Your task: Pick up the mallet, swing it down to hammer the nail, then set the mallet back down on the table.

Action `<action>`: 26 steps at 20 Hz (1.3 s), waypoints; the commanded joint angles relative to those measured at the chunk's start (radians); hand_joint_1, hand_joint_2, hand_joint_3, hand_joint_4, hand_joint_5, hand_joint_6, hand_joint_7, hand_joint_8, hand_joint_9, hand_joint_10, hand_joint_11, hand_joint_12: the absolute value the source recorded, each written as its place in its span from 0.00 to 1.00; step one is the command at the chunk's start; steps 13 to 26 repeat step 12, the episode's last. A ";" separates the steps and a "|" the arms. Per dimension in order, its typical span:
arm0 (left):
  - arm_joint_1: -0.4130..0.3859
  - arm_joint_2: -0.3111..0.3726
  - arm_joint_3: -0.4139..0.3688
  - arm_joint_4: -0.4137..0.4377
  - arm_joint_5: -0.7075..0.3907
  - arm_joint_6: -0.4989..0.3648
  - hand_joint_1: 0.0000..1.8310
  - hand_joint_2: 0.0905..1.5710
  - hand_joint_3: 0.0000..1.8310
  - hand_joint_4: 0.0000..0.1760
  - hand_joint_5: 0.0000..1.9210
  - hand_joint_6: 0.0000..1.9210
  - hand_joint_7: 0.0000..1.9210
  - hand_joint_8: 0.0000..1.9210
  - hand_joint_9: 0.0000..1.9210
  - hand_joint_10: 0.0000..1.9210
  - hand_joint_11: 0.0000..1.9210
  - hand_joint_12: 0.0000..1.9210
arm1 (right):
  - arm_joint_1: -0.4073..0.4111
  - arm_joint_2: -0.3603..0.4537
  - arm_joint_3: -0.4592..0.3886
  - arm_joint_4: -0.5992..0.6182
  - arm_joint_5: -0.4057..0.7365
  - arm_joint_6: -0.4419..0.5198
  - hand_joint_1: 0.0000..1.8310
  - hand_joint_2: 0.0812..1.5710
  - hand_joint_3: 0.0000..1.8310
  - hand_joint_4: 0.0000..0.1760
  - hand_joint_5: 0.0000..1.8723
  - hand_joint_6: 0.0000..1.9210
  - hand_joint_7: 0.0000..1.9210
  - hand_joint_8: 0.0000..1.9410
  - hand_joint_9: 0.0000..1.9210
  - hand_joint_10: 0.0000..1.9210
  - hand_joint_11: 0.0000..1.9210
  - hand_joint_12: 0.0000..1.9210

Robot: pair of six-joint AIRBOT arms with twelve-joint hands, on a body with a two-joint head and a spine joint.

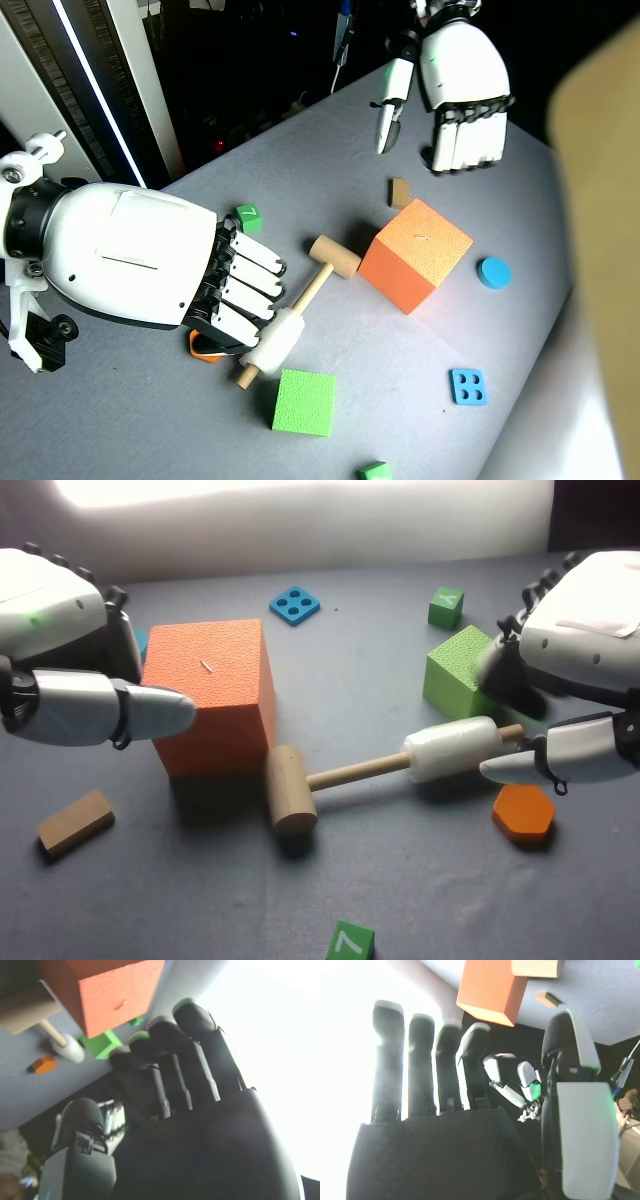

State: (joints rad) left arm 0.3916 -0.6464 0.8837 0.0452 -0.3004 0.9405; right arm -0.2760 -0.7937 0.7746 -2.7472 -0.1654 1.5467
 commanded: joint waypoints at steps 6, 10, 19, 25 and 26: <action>-0.001 -0.010 -0.007 -0.005 -0.131 0.008 0.42 0.90 0.00 1.00 0.61 0.96 0.68 0.98 0.68 1.00 0.63 1.00 | 0.001 0.004 -0.004 -0.020 -0.150 -0.012 0.49 0.95 0.01 0.69 0.87 1.00 0.91 1.00 0.94 1.00 0.99 1.00; 0.010 -0.014 -0.003 -0.005 -0.132 0.007 0.46 0.91 0.00 0.00 0.54 0.99 0.66 0.94 0.63 0.98 0.57 1.00 | -0.006 0.001 -0.005 -0.025 -0.144 -0.012 0.53 0.94 0.00 1.00 0.86 1.00 0.89 1.00 0.93 1.00 0.97 1.00; 0.029 -0.013 -0.001 -0.005 -0.149 -0.002 0.46 0.90 0.00 0.00 0.56 1.00 0.66 1.00 0.66 1.00 0.62 1.00 | -0.009 0.000 -0.005 -0.026 -0.146 -0.012 0.50 0.94 0.00 1.00 0.85 1.00 0.89 1.00 0.93 1.00 0.96 1.00; 0.029 -0.013 -0.001 -0.005 -0.149 -0.002 0.46 0.90 0.00 0.00 0.56 1.00 0.66 1.00 0.66 1.00 0.62 1.00 | -0.009 0.000 -0.005 -0.026 -0.146 -0.012 0.50 0.94 0.00 1.00 0.85 1.00 0.89 1.00 0.93 1.00 0.96 1.00; 0.029 -0.013 -0.001 -0.005 -0.149 -0.002 0.46 0.90 0.00 0.00 0.56 1.00 0.66 1.00 0.66 1.00 0.62 1.00 | -0.009 0.000 -0.005 -0.026 -0.146 -0.012 0.50 0.94 0.00 1.00 0.85 1.00 0.89 1.00 0.93 1.00 0.96 1.00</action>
